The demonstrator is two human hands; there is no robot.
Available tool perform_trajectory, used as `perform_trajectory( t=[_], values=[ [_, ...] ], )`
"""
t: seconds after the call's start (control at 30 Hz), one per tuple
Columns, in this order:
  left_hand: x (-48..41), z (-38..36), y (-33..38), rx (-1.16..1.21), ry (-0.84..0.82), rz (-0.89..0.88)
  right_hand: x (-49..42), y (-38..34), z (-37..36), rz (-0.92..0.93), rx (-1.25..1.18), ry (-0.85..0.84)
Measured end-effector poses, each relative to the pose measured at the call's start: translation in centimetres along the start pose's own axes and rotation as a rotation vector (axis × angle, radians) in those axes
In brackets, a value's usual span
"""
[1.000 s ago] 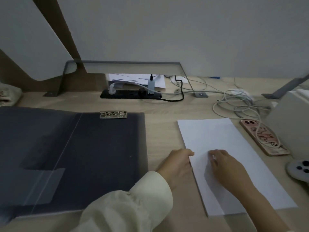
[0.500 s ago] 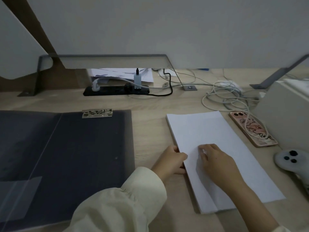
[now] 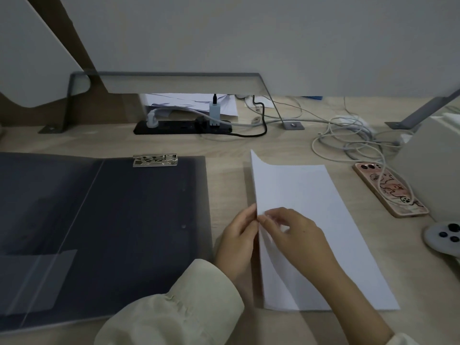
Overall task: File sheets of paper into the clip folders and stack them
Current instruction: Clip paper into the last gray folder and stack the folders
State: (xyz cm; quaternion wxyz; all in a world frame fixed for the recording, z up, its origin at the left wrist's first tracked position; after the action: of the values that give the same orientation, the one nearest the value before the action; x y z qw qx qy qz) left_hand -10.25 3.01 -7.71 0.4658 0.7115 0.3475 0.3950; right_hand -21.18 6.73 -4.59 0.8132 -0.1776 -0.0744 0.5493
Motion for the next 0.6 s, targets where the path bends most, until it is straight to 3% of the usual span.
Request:
perform_trajectory(
  t=[0.27,0.6],
  values=[
    [0.9,-1.4,-0.6,0.188,-0.14,0.055,0.1,1.2,-0.6,-0.121,-0.258,-0.078],
    [0.8,-1.6,-0.9,0.26,-0.136,0.062,0.3,1.4,-0.4,-0.152,-0.36,-0.098]
  ],
)
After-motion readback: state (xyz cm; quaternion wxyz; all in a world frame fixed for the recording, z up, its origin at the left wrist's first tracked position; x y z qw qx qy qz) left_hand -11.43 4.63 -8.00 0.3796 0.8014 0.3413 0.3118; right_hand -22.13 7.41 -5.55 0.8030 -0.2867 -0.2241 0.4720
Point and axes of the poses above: each hand's wrist, its own x-axis away from the middle knuckle, its own z-axis out of the back of the hand, y = z × x, the point moved 7 cm from there along -x, towards the middle knuckle, and after that the axes turned 15 degrees about x, right-handed, at the moved point
